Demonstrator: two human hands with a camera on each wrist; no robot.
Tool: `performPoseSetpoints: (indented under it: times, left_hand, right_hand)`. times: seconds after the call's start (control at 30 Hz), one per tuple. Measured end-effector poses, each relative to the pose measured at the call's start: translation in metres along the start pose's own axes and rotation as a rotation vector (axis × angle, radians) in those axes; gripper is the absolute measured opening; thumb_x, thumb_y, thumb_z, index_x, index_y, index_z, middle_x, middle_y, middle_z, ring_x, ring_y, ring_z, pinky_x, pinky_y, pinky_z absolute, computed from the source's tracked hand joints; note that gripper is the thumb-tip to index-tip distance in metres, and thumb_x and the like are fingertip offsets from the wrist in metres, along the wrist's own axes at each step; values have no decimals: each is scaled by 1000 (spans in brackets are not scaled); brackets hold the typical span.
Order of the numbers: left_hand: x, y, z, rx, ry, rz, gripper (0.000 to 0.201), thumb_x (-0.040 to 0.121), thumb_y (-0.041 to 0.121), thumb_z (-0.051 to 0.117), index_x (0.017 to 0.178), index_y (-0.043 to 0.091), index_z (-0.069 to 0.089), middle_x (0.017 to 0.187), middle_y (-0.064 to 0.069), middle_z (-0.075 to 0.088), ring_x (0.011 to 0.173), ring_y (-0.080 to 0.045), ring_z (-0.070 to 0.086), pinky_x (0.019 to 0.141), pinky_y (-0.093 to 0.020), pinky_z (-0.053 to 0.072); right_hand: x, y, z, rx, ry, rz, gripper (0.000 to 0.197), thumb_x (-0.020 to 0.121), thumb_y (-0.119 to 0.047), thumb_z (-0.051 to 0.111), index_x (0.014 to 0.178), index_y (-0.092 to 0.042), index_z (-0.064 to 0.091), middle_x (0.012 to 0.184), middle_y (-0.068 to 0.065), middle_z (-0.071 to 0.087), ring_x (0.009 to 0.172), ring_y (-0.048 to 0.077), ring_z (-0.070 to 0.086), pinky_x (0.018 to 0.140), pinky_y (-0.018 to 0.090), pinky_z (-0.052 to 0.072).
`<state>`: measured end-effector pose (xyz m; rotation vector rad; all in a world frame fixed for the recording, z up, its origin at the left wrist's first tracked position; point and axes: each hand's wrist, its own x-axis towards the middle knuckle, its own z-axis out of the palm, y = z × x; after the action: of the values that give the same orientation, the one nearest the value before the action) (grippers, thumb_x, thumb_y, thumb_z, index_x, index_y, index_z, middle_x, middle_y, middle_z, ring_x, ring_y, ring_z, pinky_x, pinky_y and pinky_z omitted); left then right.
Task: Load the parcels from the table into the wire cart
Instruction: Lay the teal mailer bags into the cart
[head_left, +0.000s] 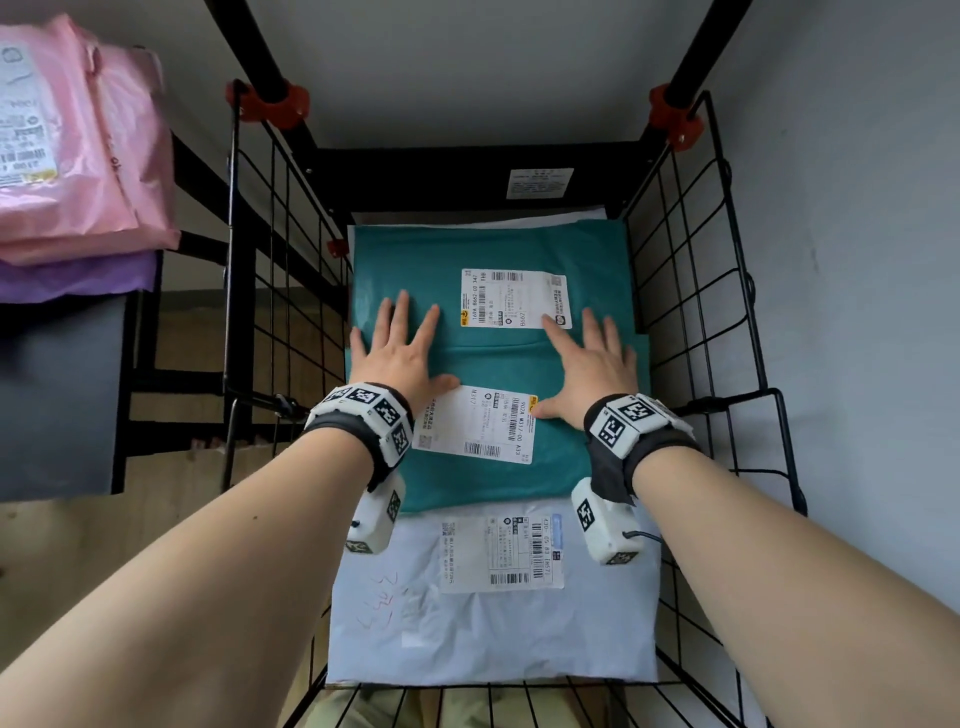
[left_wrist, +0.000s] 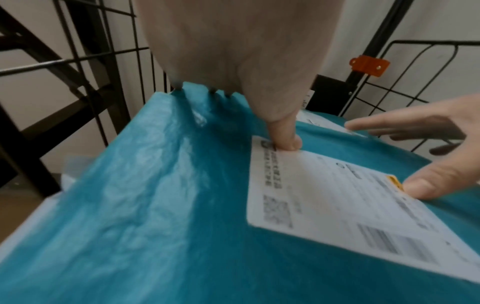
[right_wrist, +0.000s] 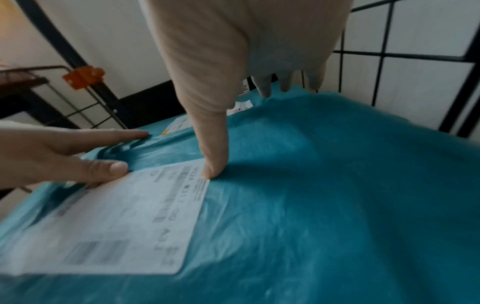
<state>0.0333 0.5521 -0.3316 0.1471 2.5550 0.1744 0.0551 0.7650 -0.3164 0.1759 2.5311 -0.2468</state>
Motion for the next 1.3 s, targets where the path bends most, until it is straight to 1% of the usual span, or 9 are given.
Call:
performPoseSetpoints:
  times: [0.23,0.4,0.5,0.57,0.63,0.73,0.9,1.07,1.3]
  left_hand:
    - [5,3,14,-60,-10,-1,88,92,50,50,151,29,-11,156,-5,-26,145,-23,-21,118,-48,3]
    - [5,1,17,-82,18,-2,89,90,54,51,152,32,-9,157,-1,-26,145,-20,-22,119,-49,3]
    - [-1,-3,19,-79,57,-89,96,85,65,49,150,32,-13,156,0,-27,145,-20,-23,115,-56,1]
    - [-5,-7,20,-153,49,-162,101,82,68,51,150,32,-15,156,0,-29,145,-23,-22,114,-57,6]
    - [-4,-9,22,-232,24,-169,102,81,67,53,151,31,-13,155,0,-29,144,-28,-22,118,-53,9]
    - [-1,-10,24,-282,25,-152,102,82,64,54,152,29,-12,155,-2,-29,144,-31,-22,119,-48,5]
    - [-4,-5,20,-206,28,-180,100,82,66,53,151,32,-12,156,0,-28,145,-29,-19,115,-58,11]
    - [-22,-2,1,-99,81,-113,86,90,61,44,152,29,-6,158,-3,-20,146,-24,-17,116,-54,6]
    - [-59,6,-46,-12,164,59,69,97,43,44,153,24,8,161,-2,-4,148,-20,-4,119,-47,7]
  right_hand:
    - [5,0,13,-30,-50,11,113,70,-45,79,149,-42,-2,160,6,-4,147,32,0,116,53,20]
    - [7,-2,15,-9,-62,21,113,69,-43,80,149,-43,0,160,5,-4,146,32,-1,112,55,27]
    - [4,1,13,1,-64,33,113,68,-47,80,149,-43,0,160,5,-3,147,30,-1,112,58,23]
    - [1,3,13,19,-68,49,115,68,-49,79,149,-43,-1,160,4,-4,147,29,-2,111,60,22]
    - [-2,5,13,53,-68,63,115,68,-50,79,149,-43,-3,160,4,-5,147,29,-3,110,61,25]
    - [-5,9,18,91,-54,67,114,69,-51,78,149,-43,-3,160,4,-6,147,29,-3,109,60,29]
    - [-9,10,17,47,-60,72,112,70,-56,74,150,-40,-3,160,5,-4,147,30,-1,113,57,23]
    - [-20,2,1,-6,-23,34,97,81,-56,63,152,-33,0,160,6,-1,147,31,0,116,56,14]
    - [-59,-42,-45,5,90,-17,66,95,-38,48,151,-30,14,160,3,5,147,29,2,117,54,12]
